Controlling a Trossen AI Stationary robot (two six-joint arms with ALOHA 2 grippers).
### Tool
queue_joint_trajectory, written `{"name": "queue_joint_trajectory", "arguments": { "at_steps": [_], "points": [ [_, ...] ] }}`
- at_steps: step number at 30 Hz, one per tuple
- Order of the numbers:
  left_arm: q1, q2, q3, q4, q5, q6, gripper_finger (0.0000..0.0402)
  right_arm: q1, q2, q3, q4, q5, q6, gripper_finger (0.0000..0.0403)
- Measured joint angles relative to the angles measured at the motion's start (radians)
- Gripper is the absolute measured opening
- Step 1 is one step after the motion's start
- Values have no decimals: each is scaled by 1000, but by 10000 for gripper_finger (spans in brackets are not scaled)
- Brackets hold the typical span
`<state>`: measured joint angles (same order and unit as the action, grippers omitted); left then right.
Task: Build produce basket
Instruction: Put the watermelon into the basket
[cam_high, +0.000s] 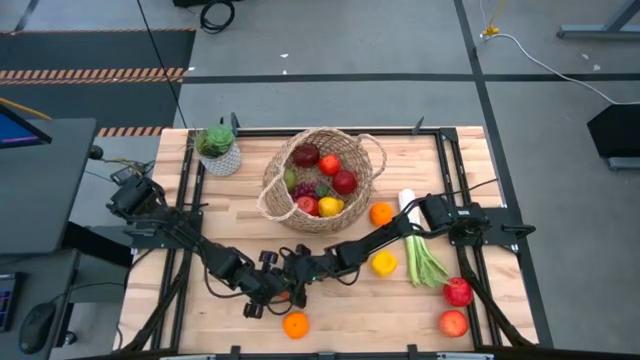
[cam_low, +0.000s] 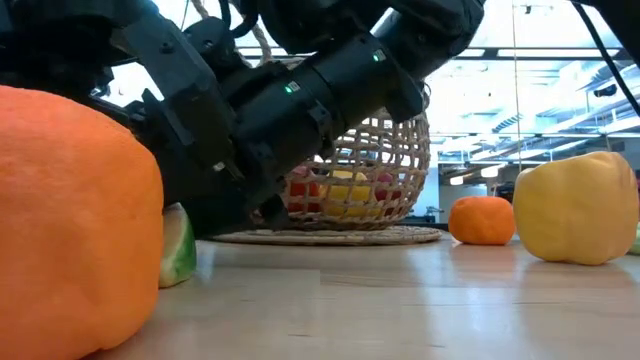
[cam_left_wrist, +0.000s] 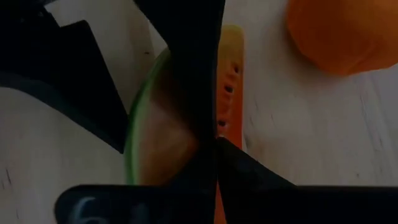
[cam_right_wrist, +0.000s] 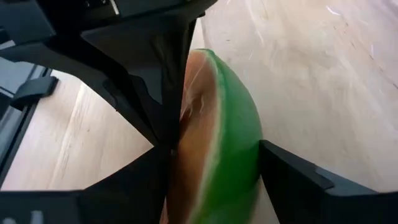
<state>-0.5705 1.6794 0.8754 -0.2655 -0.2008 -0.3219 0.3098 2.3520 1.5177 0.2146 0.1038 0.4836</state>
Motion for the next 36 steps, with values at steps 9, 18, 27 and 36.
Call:
{"name": "queue_joint_trajectory", "arguments": {
  "at_steps": [9,18,27,36],
  "points": [
    [3,-22,3,-17,-23,21,15,10,-36,1,-100,66,-88,188],
    [1,-119,149,-242,-37,55,16,16,-53,-2,-112,53,-125,188],
    [-31,-170,373,-392,-127,141,12,54,-179,-8,-282,63,-197,186],
    [-48,-180,411,-418,-146,95,24,125,-402,-5,-611,218,-193,186]
  ]
}}
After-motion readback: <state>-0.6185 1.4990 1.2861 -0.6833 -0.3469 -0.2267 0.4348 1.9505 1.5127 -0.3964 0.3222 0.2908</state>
